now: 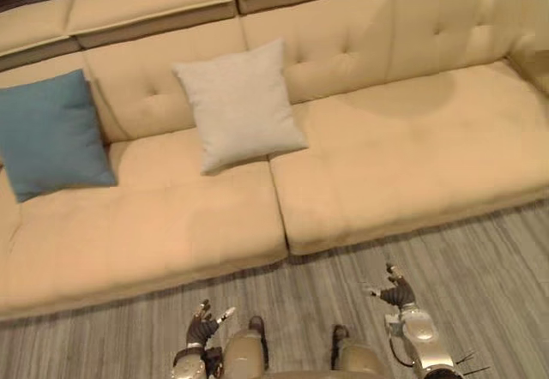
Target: Pick up cushions and gather them together orderly.
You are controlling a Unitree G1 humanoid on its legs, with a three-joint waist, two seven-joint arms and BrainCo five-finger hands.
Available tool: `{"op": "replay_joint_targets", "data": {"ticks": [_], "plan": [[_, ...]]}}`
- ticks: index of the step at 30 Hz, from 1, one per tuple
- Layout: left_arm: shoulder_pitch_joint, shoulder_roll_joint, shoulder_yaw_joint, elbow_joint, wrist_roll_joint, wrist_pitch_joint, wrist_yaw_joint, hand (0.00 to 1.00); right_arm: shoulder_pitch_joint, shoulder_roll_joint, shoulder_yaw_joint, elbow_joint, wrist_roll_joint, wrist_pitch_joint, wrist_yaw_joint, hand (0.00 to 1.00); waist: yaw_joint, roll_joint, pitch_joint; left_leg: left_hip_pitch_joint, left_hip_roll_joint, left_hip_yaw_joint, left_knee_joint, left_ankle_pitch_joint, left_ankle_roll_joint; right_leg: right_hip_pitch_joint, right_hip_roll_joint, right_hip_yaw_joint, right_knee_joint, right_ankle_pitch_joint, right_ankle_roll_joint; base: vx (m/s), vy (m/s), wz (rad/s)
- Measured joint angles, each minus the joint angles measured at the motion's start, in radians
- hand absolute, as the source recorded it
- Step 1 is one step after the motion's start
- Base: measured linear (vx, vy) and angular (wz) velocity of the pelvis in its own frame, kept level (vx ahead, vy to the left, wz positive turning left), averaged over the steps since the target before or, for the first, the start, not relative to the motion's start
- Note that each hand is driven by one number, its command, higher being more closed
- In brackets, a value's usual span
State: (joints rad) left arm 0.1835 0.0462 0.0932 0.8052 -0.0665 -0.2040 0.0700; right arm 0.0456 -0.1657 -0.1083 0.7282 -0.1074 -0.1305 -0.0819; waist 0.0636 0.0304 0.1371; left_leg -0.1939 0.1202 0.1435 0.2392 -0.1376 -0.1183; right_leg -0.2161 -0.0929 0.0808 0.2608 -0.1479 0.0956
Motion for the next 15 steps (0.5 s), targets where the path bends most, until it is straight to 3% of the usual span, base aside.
{"op": "replay_joint_targets", "data": {"ticks": [4, 6, 8, 10, 11, 12, 13, 14, 15], "plan": [[-0.01, 0.012, -0.003, 0.011, 0.013, 0.0, 0.0, 0.0, 0.009, 0.002, -0.019, 0.0, 0.023, 0.0, -0.003, 0.0, -0.043, -0.005, -0.003, 0.01, -0.024, 0.055, -0.009, -0.012, 0.006, 0.02, -0.021, 0.067, -0.119, 0.088, 0.026, -0.03, 0.143, -0.48], [-0.016, 0.016, -0.004, 0.011, 0.021, 0.0, 0.001, 0.0, 0.008, 0.007, -0.022, -0.002, 0.03, 0.0, -0.005, 0.0, -0.05, -0.006, -0.002, 0.017, -0.024, 0.093, 0.022, -0.035, 0.011, 0.011, -0.009, 0.131, -0.144, 0.118, 0.029, 0.01, 0.13, -1.21], [-0.017, 0.018, -0.003, 0.011, 0.021, 0.0, 0.008, 0.0, -0.017, 0.013, -0.021, -0.005, 0.049, -0.005, -0.006, 0.0, -0.047, -0.005, -0.001, 0.02, -0.006, 0.116, 0.072, -0.08, 0.029, -0.025, 0.031, 0.223, -0.152, 0.159, 0.029, 0.02, 0.059, -1.82], [-0.021, 0.021, -0.002, 0.012, 0.022, 0.002, 0.02, 0.0, -0.052, 0.023, -0.01, -0.008, 0.068, -0.018, -0.007, 0.0, -0.047, 0.001, -0.001, 0.026, 0.047, 0.197, 0.083, -0.099, 0.044, -0.074, 0.089, 0.175, -0.184, 0.271, -0.012, 0.0, -0.004, -2.18], [-0.035, 0.025, -0.006, 0.01, 0.022, 0.004, 0.022, 0.0, -0.074, 0.027, -0.006, -0.007, 0.069, -0.019, -0.009, 0.0, -0.051, 0.002, 0.006, 0.047, 0.091, 0.306, 0.073, -0.099, 0.046, -0.093, 0.101, 0.019, -0.208, 0.305, -0.083, -0.01, -0.086, -2.36], [-0.058, 0.041, -0.016, 0.007, 0.022, 0.004, 0.024, 0.0, -0.076, 0.027, -0.007, -0.007, 0.071, -0.017, -0.012, 0.0, -0.052, -0.001, 0.016, 0.089, 0.101, 0.397, 0.062, -0.1, 0.047, -0.1, 0.075, -0.244, -0.165, 0.238, -0.163, 0.0, -0.097, -2.2], [-0.073, 0.046, -0.021, 0.005, 0.022, 0.005, 0.025, 0.0, -0.075, 0.026, -0.007, -0.007, 0.074, -0.018, -0.012, 0.0, -0.054, -0.004, 0.014, 0.115, 0.107, 0.453, 0.059, -0.1, 0.048, -0.09, 0.054, -0.392, -0.143, 0.191, -0.192, 0.04, -0.089, -2.16], [-0.086, 0.045, -0.029, -0.01, 0.022, 0.006, 0.025, 0.0, -0.078, 0.016, -0.008, -0.007, 0.08, -0.018, -0.013, 0.0, -0.055, 0.01, 0.011, 0.157, 0.13, 0.54, 0.056, -0.102, 0.049, -0.075, 0.01, -0.606, -0.103, 0.134, -0.226, 0.08, -0.103, -2.19], [-0.089, 0.057, -0.047, -0.039, 0.023, 0.003, 0.025, 0.0, -0.078, 0.017, -0.009, -0.007, 0.081, -0.018, -0.021, 0.0, -0.056, 0.02, 0.009, 0.196, 0.141, 0.61, 0.049, -0.112, 0.033, -0.058, -0.026, -0.767, -0.066, 0.107, -0.233, 0.09, -0.126, -2.29]]}}
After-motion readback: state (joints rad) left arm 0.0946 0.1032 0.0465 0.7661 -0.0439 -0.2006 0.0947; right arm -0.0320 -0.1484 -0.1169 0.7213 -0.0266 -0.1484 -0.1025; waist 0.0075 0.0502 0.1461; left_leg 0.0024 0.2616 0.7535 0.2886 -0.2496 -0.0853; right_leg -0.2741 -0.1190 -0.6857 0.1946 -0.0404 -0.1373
